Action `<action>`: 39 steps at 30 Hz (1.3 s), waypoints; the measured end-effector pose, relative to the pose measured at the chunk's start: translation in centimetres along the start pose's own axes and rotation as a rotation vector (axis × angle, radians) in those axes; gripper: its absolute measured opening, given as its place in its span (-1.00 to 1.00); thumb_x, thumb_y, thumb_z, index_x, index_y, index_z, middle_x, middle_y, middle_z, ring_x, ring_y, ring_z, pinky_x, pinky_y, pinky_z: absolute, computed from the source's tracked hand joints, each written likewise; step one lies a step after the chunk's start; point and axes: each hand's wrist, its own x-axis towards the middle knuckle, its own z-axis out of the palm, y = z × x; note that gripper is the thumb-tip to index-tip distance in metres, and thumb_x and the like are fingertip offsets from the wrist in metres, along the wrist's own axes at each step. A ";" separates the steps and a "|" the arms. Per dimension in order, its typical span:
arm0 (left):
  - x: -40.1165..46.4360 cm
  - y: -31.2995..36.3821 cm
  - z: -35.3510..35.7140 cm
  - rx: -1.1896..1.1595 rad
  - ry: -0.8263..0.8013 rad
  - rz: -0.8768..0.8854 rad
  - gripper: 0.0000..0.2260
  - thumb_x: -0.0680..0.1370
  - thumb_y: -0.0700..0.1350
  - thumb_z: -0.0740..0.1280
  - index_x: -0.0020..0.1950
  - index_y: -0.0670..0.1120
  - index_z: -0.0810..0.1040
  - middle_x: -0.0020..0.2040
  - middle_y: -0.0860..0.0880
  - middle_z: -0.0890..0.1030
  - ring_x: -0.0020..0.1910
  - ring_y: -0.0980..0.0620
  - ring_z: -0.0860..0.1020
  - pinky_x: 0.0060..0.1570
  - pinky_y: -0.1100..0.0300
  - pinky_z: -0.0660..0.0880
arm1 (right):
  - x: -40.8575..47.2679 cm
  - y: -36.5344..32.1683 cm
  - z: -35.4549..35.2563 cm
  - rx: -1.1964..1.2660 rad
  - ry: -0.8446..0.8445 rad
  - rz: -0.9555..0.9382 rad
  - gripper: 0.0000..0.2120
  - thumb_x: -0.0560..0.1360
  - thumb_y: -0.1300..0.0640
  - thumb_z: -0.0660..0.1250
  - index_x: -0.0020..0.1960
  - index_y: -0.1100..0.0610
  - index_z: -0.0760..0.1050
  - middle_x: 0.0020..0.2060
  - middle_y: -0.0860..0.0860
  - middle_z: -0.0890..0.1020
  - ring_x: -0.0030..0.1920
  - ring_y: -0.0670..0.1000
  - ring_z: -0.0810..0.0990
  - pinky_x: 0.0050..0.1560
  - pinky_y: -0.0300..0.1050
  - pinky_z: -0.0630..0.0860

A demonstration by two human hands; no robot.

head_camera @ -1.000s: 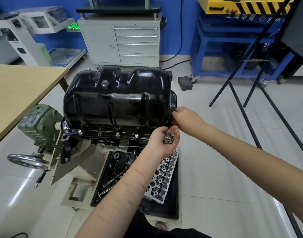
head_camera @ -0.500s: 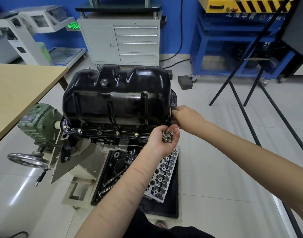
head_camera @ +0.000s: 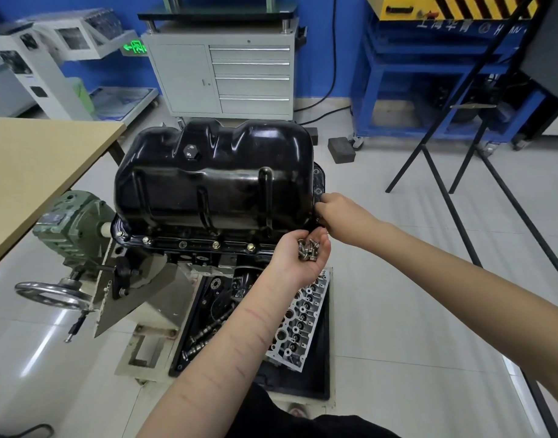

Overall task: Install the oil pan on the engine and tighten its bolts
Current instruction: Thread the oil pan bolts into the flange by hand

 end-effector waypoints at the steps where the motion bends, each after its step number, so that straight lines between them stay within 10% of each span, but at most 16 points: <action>1: 0.0 0.0 0.0 -0.001 0.001 0.000 -0.71 0.58 -0.22 0.14 -0.25 -0.31 0.52 -0.48 -0.13 0.58 -0.60 0.02 0.53 -0.59 0.27 0.50 | -0.1 0.0 0.0 -0.011 0.003 -0.003 -0.88 0.47 0.35 0.19 -0.03 0.31 0.45 -0.03 0.21 0.49 0.01 0.17 0.47 -0.17 -0.10 0.29; 39: 0.0 0.0 0.0 0.014 -0.002 -0.007 -0.71 0.59 -0.21 0.14 -0.24 -0.31 0.52 -0.47 -0.13 0.58 -0.60 0.03 0.53 -0.60 0.27 0.50 | -0.6 0.0 0.4 0.205 0.093 0.139 -0.85 0.51 0.20 0.24 -0.09 0.31 0.47 -0.14 0.20 0.49 -0.08 0.20 0.51 -0.24 -0.14 0.27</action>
